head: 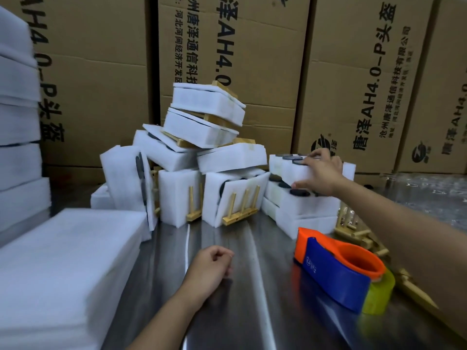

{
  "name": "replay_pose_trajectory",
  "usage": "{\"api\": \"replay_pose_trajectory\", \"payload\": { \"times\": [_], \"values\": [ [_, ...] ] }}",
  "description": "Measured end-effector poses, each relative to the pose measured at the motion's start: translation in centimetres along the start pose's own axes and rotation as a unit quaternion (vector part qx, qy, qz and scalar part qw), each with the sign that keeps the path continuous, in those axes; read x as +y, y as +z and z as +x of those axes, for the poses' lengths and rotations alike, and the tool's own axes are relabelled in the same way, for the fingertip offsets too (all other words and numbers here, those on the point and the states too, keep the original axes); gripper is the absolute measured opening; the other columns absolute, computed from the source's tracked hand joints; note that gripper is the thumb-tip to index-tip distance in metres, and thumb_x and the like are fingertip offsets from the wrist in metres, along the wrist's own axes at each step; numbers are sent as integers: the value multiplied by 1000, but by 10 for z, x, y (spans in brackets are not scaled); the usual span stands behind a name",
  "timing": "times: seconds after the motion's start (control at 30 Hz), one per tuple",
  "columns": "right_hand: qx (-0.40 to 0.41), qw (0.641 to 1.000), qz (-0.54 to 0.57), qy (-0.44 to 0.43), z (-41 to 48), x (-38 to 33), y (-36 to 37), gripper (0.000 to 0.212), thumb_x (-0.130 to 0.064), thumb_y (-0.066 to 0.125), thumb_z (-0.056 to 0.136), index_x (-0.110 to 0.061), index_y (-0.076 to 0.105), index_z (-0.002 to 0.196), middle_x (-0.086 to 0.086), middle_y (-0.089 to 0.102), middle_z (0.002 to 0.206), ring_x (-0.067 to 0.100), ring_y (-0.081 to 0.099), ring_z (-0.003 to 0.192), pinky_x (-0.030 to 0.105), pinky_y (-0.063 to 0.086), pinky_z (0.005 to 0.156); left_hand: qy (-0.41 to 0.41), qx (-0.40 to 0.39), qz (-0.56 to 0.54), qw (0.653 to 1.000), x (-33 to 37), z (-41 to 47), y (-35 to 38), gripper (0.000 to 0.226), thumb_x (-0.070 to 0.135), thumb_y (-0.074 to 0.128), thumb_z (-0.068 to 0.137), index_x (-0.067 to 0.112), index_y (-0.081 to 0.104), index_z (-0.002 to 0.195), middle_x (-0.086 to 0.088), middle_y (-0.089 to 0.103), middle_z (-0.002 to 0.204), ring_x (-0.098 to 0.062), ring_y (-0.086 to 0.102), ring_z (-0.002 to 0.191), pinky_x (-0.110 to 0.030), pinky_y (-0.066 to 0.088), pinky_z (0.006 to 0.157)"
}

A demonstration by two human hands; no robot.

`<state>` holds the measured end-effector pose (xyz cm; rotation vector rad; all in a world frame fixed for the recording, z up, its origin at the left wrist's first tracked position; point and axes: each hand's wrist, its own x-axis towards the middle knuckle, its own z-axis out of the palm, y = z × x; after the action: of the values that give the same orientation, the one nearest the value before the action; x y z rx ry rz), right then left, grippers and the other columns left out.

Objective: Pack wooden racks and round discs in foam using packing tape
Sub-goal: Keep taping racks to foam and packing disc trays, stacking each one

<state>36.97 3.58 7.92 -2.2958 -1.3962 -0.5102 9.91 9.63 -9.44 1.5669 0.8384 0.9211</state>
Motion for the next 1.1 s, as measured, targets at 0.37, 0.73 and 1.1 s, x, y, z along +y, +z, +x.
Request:
{"api": "replay_pose_trajectory", "payload": {
  "times": [0.37,0.73,1.1],
  "values": [
    [88,989,17,-116,-126,-101,-43,64,-59,74,63,-32,59,119,0,41,128,33,35,113,39,20,100,-22,44,-128,990,19,-13,-4,20,1,40,96,5,59,95,-9,61,68,-11,56,49,-18,47,47],
    [33,980,-5,-197,-237,-160,45,51,-73,68,49,-36,70,83,-5,57,81,24,55,71,36,44,65,-83,145,-354,920,27,-15,-35,23,27,53,88,10,67,81,-4,70,61,-16,64,46,-20,47,40],
    [65,973,43,-218,-235,-148,53,47,-73,54,69,-32,73,85,-7,60,79,20,57,74,31,45,61,-84,112,-196,971,29,-15,-32,38,3,61,80,2,59,119,-23,65,108,-30,64,87,-33,51,72]
  ]
}}
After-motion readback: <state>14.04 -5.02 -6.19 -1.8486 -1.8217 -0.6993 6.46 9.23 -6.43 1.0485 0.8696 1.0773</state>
